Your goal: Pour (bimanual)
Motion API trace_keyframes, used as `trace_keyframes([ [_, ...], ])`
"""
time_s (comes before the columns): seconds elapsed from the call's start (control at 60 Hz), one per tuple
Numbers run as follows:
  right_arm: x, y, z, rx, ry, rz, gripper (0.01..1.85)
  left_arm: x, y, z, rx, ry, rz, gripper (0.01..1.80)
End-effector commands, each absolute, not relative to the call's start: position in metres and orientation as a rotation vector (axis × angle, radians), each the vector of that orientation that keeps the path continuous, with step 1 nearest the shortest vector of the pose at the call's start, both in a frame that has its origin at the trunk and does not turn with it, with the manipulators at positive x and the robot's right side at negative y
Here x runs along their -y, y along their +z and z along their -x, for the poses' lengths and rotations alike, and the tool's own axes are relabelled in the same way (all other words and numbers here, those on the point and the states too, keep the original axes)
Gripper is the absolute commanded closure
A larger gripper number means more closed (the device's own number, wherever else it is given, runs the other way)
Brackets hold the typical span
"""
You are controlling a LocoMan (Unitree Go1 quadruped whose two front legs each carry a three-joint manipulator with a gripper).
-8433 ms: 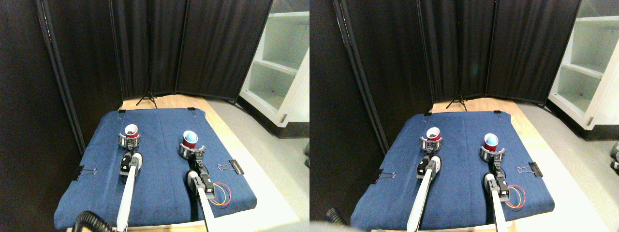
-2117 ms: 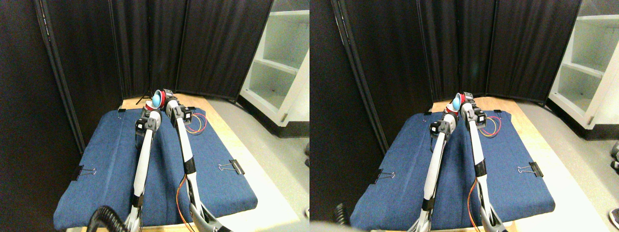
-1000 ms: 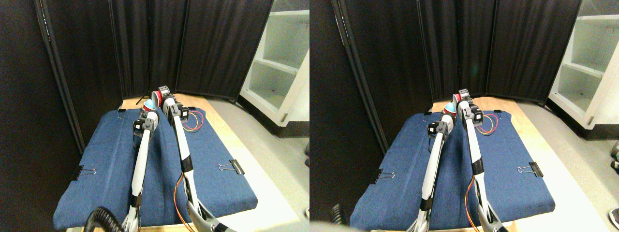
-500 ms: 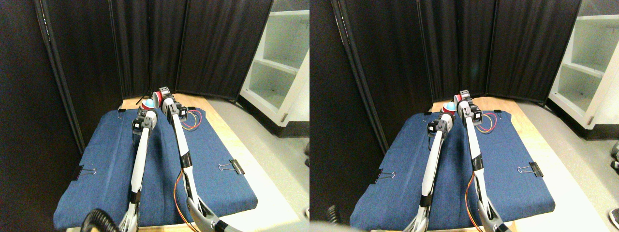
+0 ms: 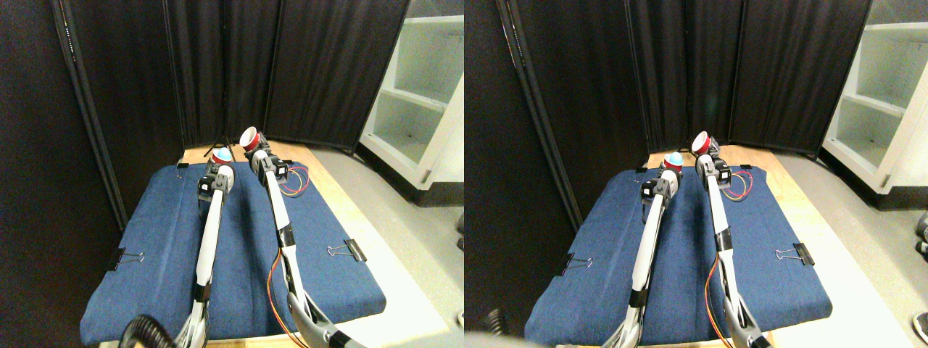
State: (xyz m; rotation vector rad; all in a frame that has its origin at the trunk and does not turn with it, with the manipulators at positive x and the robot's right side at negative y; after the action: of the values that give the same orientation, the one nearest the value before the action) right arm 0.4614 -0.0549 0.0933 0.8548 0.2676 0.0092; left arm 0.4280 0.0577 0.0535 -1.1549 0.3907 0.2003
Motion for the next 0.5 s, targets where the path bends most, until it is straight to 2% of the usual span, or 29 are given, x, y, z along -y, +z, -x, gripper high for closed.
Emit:
trace_keyframes([
  [0.017, 0.06, 0.093, -0.462, -0.194, 0.001, -0.929, 1.49, -0.056, 0.061, -0.432, -0.364, 0.159, 1.163, 1.48],
  [0.25, 0.07, 0.073, -0.455, -0.154, -0.01, -1.187, 1.49, -0.058, 0.06, -0.431, -0.361, 0.156, 1.182, 1.48],
  [0.5, 0.075, 0.056, -0.446, -0.129, -0.031, -1.268, 1.5, -0.058, 0.055, -0.43, -0.351, 0.17, 1.214, 1.48],
])
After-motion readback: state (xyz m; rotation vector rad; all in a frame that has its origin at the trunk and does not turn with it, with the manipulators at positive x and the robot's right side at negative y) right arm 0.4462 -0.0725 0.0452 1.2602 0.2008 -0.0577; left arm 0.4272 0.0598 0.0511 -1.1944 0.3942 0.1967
